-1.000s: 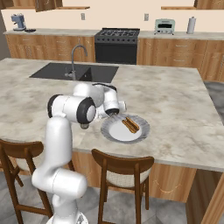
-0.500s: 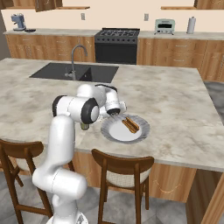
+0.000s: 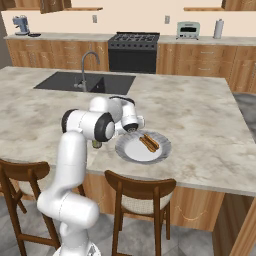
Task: Move the hot dog bun to the plate on the dining table and place the condiment next to that plate. Then navigate to the fridge and take the sausage and place it on the plate as well.
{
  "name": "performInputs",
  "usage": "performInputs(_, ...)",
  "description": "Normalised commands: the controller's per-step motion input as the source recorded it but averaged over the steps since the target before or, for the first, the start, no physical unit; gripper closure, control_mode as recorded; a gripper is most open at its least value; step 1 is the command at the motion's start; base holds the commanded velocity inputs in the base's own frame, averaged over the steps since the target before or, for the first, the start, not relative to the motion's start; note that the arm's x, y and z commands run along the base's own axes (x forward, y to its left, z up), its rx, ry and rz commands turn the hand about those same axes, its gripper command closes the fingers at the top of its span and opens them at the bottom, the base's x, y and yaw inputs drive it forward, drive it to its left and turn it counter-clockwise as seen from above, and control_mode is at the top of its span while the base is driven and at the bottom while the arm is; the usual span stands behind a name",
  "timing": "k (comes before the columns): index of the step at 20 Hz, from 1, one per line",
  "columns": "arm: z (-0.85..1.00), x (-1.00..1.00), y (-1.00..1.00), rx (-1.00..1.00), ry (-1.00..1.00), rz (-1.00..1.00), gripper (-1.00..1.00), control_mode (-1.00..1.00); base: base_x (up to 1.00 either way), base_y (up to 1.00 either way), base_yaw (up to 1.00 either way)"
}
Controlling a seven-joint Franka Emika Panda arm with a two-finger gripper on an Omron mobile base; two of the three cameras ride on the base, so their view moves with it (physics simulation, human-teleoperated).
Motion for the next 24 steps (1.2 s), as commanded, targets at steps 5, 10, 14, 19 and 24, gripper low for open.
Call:
performInputs(5,0.09,-0.2,-0.05,0.0,-0.11,0.0,-1.0,-1.0,0.0,0.0,0.0)
performInputs(10,0.39,-0.12,-0.1,0.0,-0.16,0.0,-1.0,-1.0,0.0,0.0,0.0)
performInputs(14,0.72,-0.26,-0.06,-0.02,-0.2,0.0,-1.0,-1.0,0.0,0.0,0.0)
performInputs(19,0.83,-0.24,0.0,-0.05,-0.2,0.0,-1.0,-1.0,0.0,0.0,0.0)
performInputs(24,0.72,-0.48,0.13,-0.01,-0.15,-0.09,-1.0,-1.0,0.0,0.0,0.0)
